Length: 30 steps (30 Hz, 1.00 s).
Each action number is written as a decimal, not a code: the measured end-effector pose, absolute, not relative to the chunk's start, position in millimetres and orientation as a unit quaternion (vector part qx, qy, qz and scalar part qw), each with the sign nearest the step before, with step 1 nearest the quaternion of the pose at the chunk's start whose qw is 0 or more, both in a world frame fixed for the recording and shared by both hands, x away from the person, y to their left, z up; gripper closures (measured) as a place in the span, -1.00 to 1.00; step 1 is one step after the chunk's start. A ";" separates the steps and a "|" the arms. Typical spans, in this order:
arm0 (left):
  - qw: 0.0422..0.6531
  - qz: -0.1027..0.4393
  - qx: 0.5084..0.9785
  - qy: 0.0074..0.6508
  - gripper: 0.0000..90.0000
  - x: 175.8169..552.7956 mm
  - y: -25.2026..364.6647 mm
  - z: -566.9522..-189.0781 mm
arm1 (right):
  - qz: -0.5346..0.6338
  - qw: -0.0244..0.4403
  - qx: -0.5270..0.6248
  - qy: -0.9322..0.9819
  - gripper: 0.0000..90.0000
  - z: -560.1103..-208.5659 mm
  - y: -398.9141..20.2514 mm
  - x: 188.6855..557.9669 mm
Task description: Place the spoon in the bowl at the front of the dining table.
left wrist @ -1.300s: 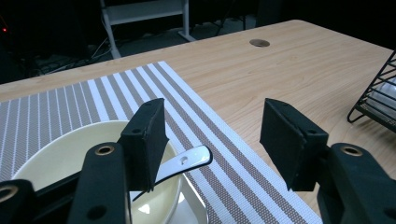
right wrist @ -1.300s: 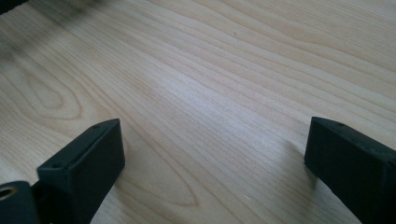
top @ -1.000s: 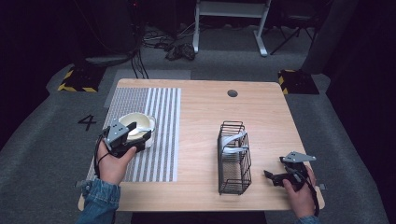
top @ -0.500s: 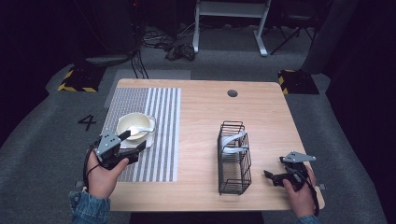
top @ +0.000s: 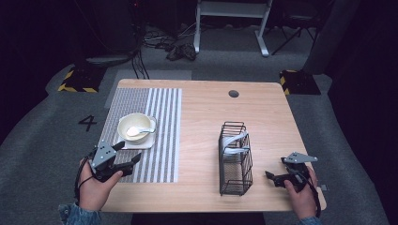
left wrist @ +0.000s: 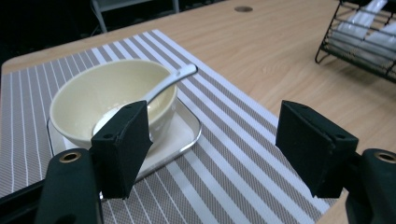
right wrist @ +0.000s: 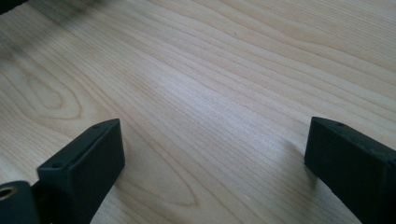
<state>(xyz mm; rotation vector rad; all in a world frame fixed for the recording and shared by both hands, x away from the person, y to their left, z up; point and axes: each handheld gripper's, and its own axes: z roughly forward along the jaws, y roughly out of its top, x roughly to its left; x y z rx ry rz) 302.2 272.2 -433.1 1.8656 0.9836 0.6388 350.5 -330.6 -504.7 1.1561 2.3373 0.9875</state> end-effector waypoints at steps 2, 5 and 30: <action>0.445 0.252 0.760 0.401 -0.42 300.9 272.7 -437.1 | 0.349 0.176 0.408 0.825 -0.90 -504.7 -330.6 350.5; 0.439 0.240 0.764 0.407 -0.46 299.8 272.5 -442.9 | 0.349 0.176 0.408 0.825 -0.90 -504.7 -330.6 350.5; 0.356 0.199 0.792 0.454 -0.57 297.4 283.3 -480.9 | 0.349 0.176 0.408 0.825 -0.90 -504.7 -330.6 350.5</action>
